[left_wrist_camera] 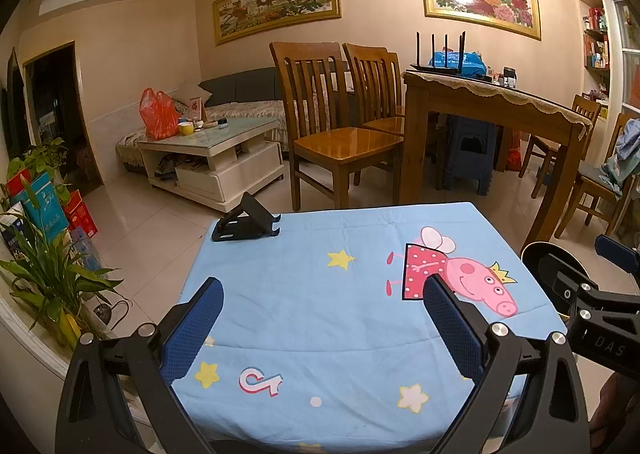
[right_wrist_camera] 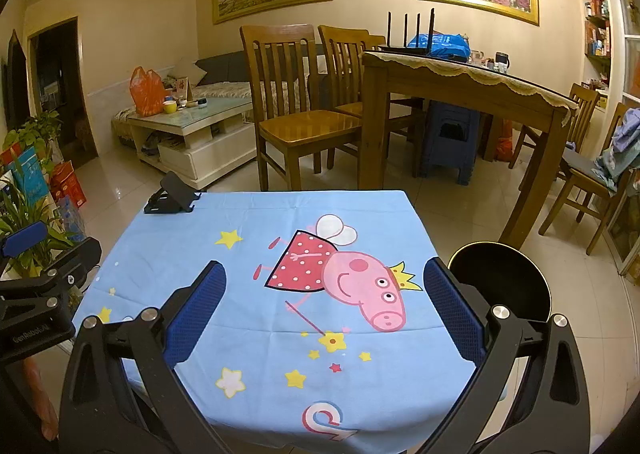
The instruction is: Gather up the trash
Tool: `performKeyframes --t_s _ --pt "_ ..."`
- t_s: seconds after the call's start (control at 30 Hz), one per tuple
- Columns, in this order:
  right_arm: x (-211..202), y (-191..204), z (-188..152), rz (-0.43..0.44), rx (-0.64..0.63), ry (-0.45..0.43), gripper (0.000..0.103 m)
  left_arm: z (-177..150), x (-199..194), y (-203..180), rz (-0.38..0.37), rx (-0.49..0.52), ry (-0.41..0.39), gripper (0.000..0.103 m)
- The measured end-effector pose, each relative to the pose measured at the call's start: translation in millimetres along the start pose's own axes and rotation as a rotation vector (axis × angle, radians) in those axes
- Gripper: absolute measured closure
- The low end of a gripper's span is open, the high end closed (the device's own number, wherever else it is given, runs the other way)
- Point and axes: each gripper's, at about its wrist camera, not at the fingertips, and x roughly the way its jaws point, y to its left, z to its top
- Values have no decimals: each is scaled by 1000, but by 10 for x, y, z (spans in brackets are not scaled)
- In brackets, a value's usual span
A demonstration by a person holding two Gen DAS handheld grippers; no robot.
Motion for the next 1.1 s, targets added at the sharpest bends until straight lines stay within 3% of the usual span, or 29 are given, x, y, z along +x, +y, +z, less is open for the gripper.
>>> performKeyframes --t_s 1.1 --pt "-10 37 -6 1 -2 -4 5 0 -21 -13 0 -1 1 7"
